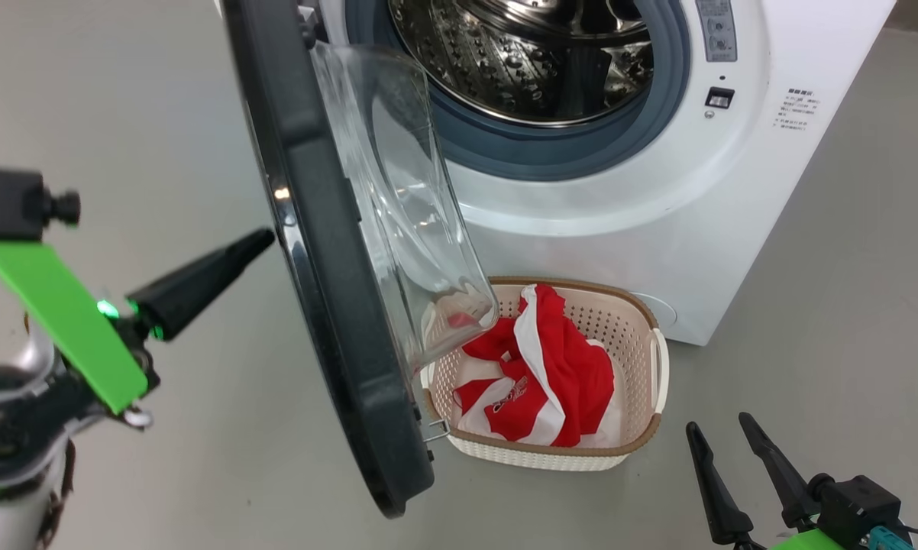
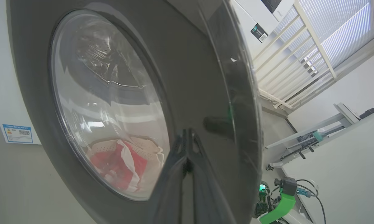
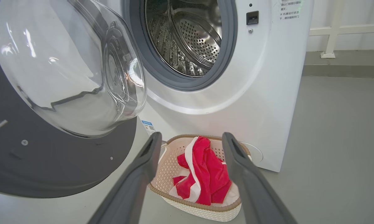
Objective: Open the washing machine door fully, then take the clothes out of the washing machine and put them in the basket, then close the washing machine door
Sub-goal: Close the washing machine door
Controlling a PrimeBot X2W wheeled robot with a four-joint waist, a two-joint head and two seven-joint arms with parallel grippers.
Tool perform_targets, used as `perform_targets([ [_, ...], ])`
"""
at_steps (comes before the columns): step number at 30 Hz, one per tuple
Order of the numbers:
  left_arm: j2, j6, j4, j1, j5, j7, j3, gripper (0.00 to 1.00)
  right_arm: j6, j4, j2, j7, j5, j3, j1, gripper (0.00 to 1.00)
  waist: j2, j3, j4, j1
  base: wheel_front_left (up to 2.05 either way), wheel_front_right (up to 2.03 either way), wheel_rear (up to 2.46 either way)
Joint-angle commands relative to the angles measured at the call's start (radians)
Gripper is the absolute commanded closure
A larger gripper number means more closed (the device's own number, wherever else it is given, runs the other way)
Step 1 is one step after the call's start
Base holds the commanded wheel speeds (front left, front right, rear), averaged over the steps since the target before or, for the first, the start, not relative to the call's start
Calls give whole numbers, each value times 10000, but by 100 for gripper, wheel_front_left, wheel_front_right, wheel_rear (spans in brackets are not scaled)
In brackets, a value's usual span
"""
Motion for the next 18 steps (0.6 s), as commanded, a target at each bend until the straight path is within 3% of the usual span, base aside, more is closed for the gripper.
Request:
perform_targets([
  [1, 485, -67, -120, 45, -24, -162, 509, 100, 73, -201, -40, -65, -87, 197, -136, 0, 0, -98, 45, 0, 0, 0, 0],
  [4, 465, -67, -5, 546, -122, -534, 603, 83, 73, -183, -28, -65, -87, 231, -83, 0, 0, -219, 84, 0, 0, 0, 0],
  [10, 316, -67, 242, 1525, -384, -1331, 801, 61, 73, -180, -40, -65, -82, 269, -87, 0, 0, -328, 157, 0, 0, 0, 0],
  [11, 316, -67, 242, 1525, -384, -1331, 801, 61, 73, -180, -40, -65, -82, 269, -87, 0, 0, -328, 157, 0, 0, 0, 0],
  [12, 315, -67, 275, 1676, -372, -1486, 820, 53, 73, -176, -41, -65, -81, 271, -88, 0, 0, -341, 171, 0, 0, 0, 0],
  [15, 222, -67, 507, 2124, -399, -2083, 948, 10, 73, -155, -26, -65, -88, 282, -101, 0, 0, -385, 202, 0, 0, 0, 0],
  [16, 209, -67, 600, 2277, -387, -2274, 968, 0, 73, -149, -17, -65, -87, 294, -104, 0, 0, -397, 213, 0, 0, 0, 0],
  [18, 173, -67, 763, 2599, -373, -2638, 952, 0, 73, -143, 7, -65, -89, 324, -113, 0, 0, -415, 228, 0, 0, 0, 0],
])
